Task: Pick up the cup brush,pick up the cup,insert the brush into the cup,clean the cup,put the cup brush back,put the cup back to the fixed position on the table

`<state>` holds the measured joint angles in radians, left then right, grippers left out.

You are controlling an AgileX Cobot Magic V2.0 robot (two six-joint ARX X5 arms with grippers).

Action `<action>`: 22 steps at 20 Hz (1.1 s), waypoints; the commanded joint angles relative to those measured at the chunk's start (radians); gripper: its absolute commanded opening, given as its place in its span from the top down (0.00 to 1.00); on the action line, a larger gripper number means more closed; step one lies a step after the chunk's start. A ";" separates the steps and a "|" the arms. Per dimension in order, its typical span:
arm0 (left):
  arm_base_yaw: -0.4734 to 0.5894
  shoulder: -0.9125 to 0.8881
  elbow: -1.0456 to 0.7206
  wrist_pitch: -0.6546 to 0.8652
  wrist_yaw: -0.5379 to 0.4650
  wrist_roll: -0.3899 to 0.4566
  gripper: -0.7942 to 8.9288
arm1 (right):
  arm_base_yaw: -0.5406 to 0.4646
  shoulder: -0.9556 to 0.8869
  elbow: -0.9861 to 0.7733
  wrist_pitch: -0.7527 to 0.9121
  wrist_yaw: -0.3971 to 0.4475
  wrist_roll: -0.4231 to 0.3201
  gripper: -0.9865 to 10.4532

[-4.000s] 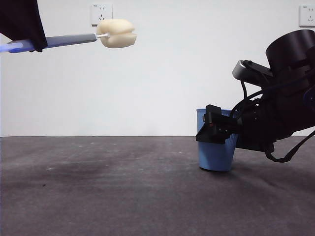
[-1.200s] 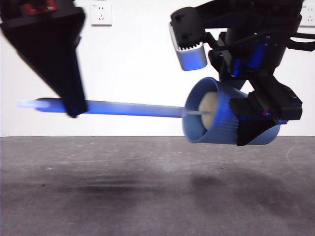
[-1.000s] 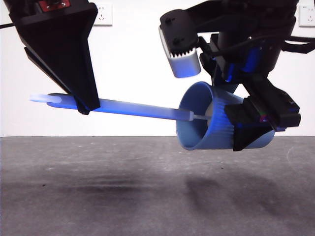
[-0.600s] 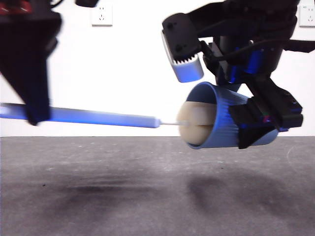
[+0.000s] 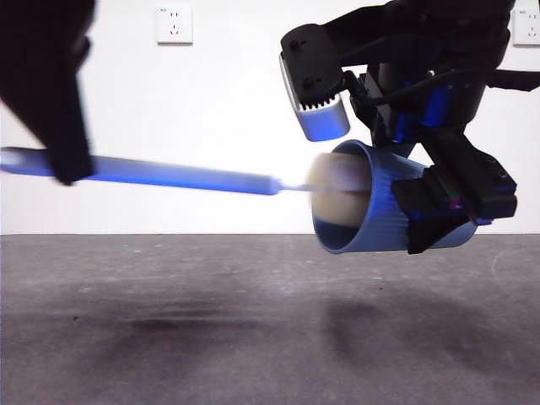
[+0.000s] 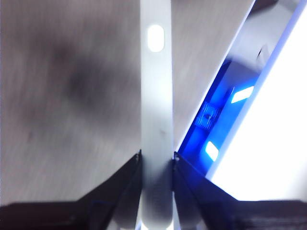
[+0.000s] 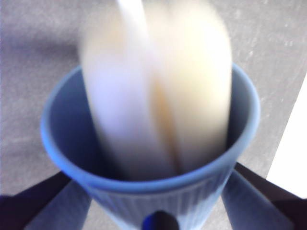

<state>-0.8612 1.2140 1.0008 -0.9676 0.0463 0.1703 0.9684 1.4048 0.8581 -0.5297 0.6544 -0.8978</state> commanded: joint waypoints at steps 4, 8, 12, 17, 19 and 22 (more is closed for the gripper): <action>-0.019 0.095 0.002 0.132 0.070 -0.022 0.93 | 0.020 0.007 0.002 0.029 -0.003 0.009 0.93; -0.023 0.115 0.002 0.180 0.068 -0.041 0.93 | 0.021 0.007 0.002 0.028 -0.026 0.016 0.93; -0.018 0.109 0.002 0.106 0.040 -0.040 0.93 | 0.021 0.007 0.002 0.023 -0.024 0.040 0.93; -0.014 0.032 0.002 -0.040 -0.080 -0.043 0.93 | 0.013 0.007 0.002 0.021 -0.022 0.053 0.93; -0.013 -0.017 0.002 -0.086 -0.082 -0.051 0.93 | 0.011 0.007 0.002 0.020 -0.019 0.060 0.93; -0.013 -0.076 0.002 -0.185 -0.098 -0.068 0.93 | -0.006 0.007 0.002 0.023 -0.019 0.077 0.93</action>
<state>-0.8780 1.1385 1.0008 -1.1488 -0.0471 0.1184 0.9649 1.4048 0.8581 -0.5140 0.6312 -0.8417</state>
